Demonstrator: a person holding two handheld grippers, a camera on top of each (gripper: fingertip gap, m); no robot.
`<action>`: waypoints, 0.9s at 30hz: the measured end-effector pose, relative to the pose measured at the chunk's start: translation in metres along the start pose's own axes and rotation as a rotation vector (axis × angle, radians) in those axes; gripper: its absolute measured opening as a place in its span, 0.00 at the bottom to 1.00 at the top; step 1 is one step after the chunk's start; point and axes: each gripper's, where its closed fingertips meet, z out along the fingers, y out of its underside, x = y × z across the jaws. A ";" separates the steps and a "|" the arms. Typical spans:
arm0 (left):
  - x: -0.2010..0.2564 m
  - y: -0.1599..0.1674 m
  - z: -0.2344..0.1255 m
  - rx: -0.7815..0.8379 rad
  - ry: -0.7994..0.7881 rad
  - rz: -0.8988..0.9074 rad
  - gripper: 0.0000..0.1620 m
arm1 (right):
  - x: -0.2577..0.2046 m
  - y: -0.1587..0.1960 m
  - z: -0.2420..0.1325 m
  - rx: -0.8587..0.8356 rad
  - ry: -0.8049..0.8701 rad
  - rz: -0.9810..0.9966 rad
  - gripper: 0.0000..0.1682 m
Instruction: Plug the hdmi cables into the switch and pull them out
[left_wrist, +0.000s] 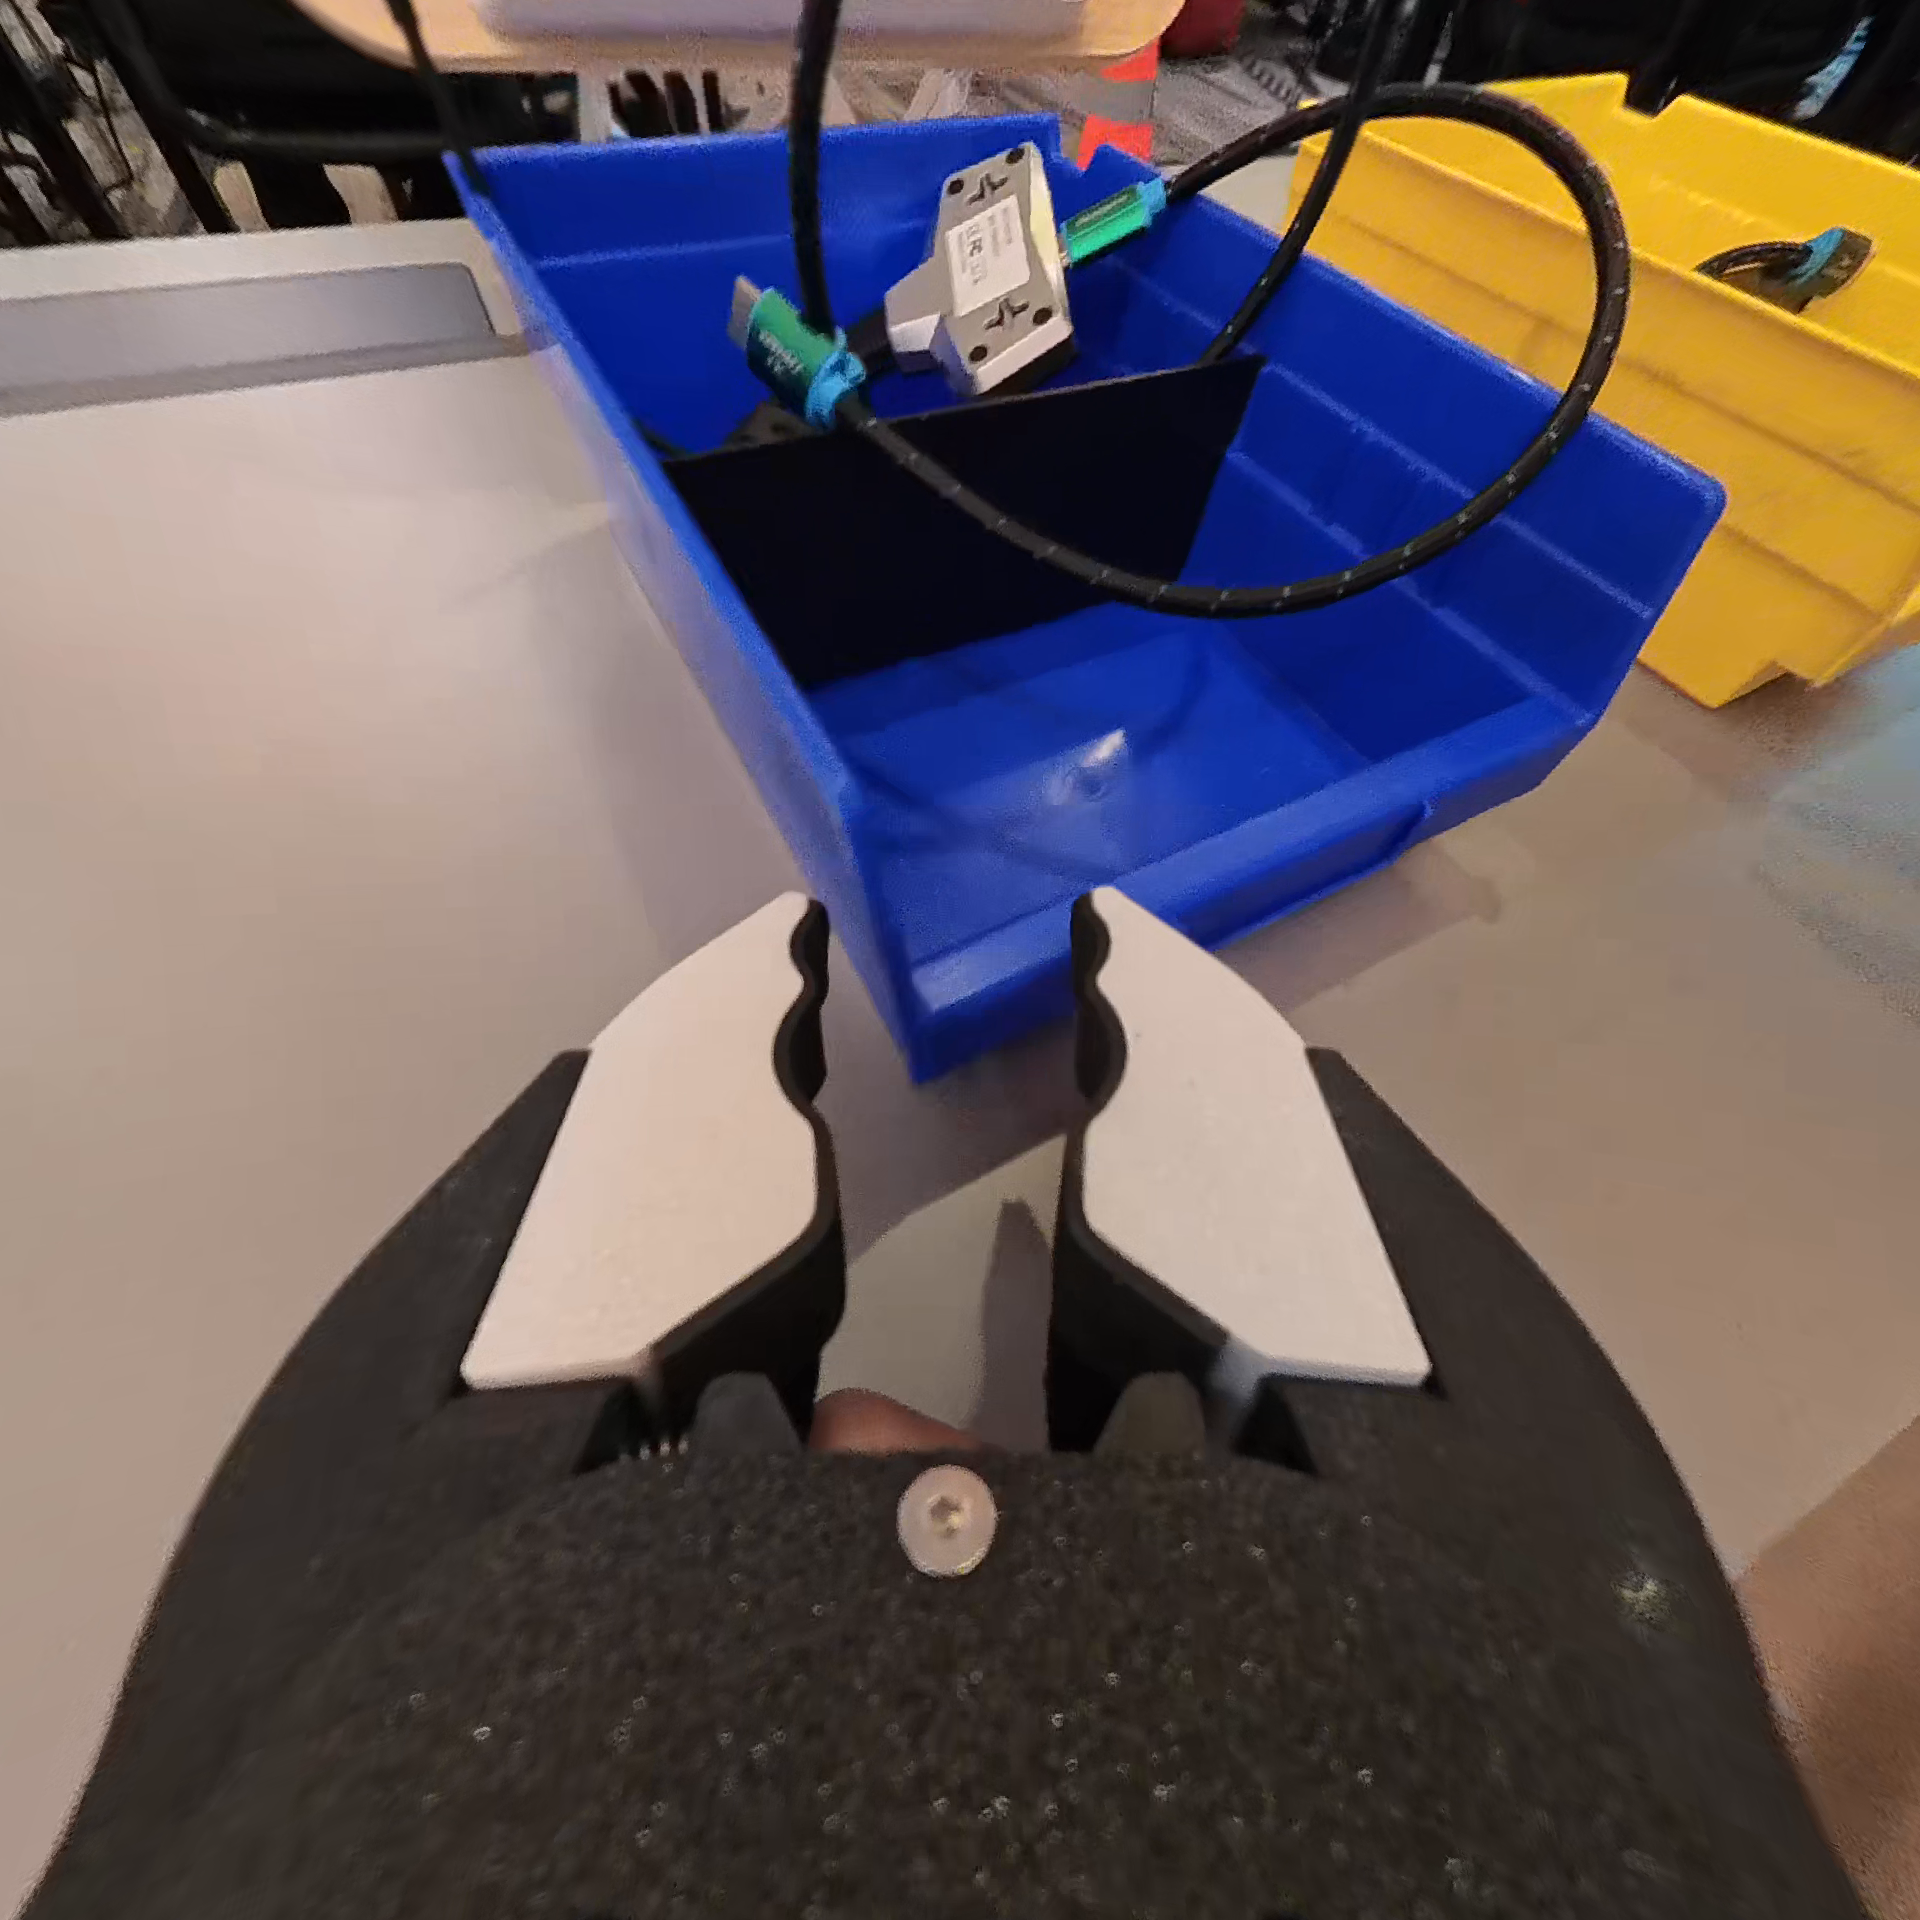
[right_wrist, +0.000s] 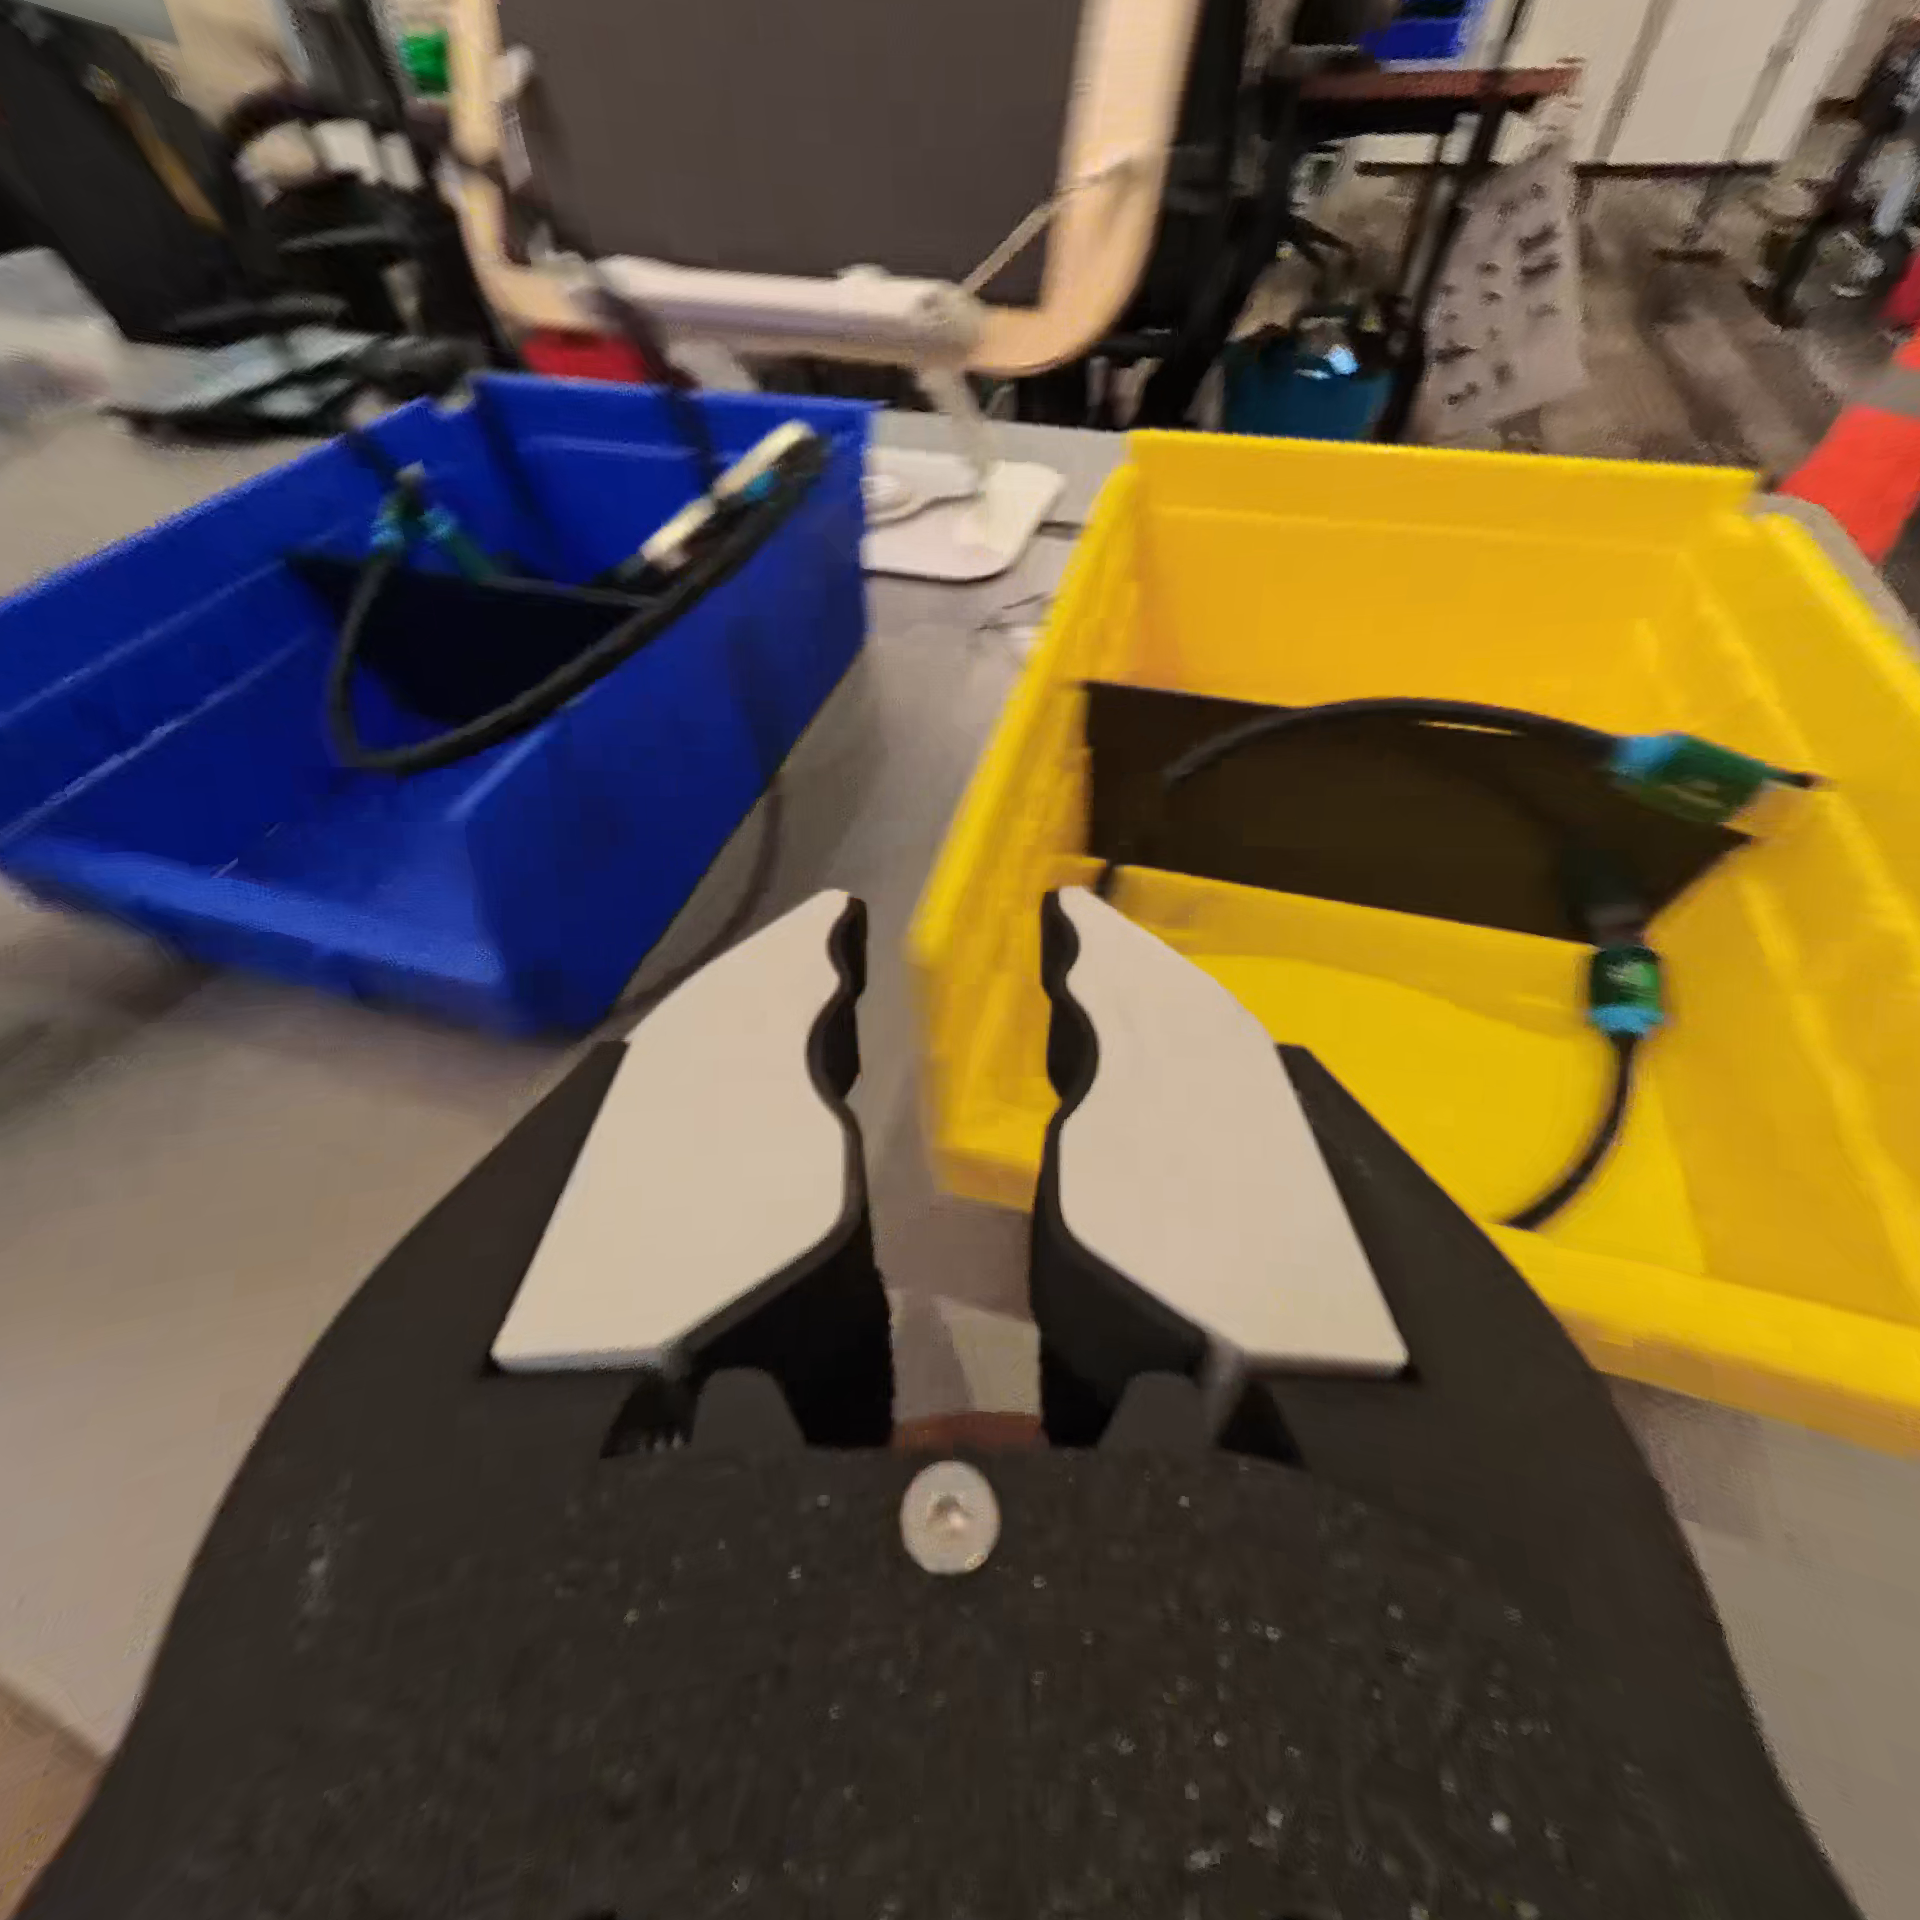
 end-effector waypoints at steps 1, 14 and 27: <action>0.004 -0.002 0.005 0.003 -0.006 0.006 0.27 | -0.022 0.004 0.002 0.003 -0.024 -0.013 0.21; -0.038 0.004 0.024 -0.094 -0.194 0.020 0.04 | -0.118 0.034 0.092 -0.208 0.159 -0.004 0.04; -0.204 0.015 -0.079 -0.007 -0.451 -0.035 0.01 | -0.292 -0.007 0.154 -0.084 0.065 -0.039 0.02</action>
